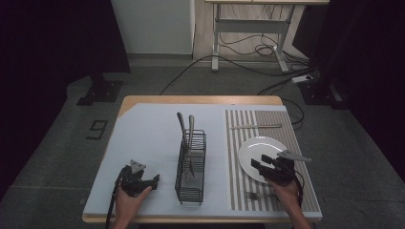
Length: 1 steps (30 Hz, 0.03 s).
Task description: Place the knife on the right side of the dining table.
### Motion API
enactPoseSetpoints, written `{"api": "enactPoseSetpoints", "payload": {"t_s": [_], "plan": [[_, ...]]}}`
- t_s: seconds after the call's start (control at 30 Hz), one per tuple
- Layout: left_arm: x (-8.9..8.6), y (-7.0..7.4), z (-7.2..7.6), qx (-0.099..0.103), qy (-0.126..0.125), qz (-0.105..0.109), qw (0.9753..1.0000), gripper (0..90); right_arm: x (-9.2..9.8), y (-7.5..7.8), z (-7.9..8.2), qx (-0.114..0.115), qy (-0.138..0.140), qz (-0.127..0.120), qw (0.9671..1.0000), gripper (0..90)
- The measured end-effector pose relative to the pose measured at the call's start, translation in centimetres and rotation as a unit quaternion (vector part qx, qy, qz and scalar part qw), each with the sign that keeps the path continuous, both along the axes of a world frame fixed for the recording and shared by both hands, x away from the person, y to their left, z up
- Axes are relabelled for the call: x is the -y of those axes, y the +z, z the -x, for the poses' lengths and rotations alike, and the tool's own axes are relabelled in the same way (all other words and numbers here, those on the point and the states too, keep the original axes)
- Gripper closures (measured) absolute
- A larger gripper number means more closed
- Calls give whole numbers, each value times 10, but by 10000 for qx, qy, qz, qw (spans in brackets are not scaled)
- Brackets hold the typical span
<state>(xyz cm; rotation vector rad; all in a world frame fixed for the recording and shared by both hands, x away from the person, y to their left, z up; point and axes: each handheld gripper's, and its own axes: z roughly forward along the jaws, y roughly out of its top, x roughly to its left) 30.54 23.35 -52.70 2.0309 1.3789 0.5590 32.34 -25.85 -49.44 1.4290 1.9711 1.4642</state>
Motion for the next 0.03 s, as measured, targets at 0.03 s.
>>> {"api": "enactPoseSetpoints", "payload": {"t_s": [0.03], "plan": [[0,0,0,0,0,0,10000,144,0,0,0,0,0,0,10000,405]]}}
